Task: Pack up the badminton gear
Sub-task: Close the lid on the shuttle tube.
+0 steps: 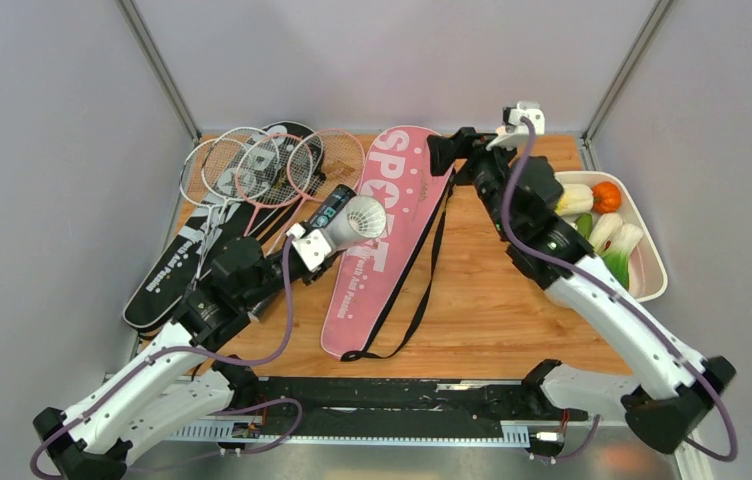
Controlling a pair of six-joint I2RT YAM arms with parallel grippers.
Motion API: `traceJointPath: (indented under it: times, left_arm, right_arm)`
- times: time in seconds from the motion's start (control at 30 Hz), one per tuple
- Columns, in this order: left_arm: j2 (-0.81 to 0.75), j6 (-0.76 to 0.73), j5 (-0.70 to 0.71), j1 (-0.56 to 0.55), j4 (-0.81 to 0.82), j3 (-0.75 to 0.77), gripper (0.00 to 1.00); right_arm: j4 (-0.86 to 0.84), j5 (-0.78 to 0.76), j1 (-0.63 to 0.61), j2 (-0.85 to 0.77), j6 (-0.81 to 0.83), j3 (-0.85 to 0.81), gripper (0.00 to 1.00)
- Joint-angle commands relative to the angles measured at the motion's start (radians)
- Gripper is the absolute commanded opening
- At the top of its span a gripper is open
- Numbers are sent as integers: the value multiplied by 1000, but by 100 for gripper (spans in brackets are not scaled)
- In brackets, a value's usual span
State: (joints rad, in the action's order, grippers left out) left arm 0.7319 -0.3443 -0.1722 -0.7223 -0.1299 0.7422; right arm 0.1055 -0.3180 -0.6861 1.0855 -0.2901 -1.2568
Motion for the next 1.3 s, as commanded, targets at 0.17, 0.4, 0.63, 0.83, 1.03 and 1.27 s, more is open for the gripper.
traceJointPath:
  times: [0.17,0.4,0.63,0.83,1.03,1.27]
  left_arm:
    - [-105,58,52,-2,206,-99,27]
    - [-143,53,73,-3,212,-126,27]
    - [-164,56,68,-3,229,-144,27]
    - [-184,74,41,-3,240,-158,27]
    - [-183,82,32,-2,246,-163,27]
    - [-174,78,32,-3,249,-160,27]
  right_arm:
    - [-191,-128,223,433,-219,-64,74]
    - [-191,-47,287,808,-286,-289,71]
    - [-220,63,317,1149,-332,-581,66]
    - [-253,44,312,1384,-286,-813,62]
    - [-277,24,310,1533,-301,-925,59]
    - [-277,44,283,1622,-314,-981,57]
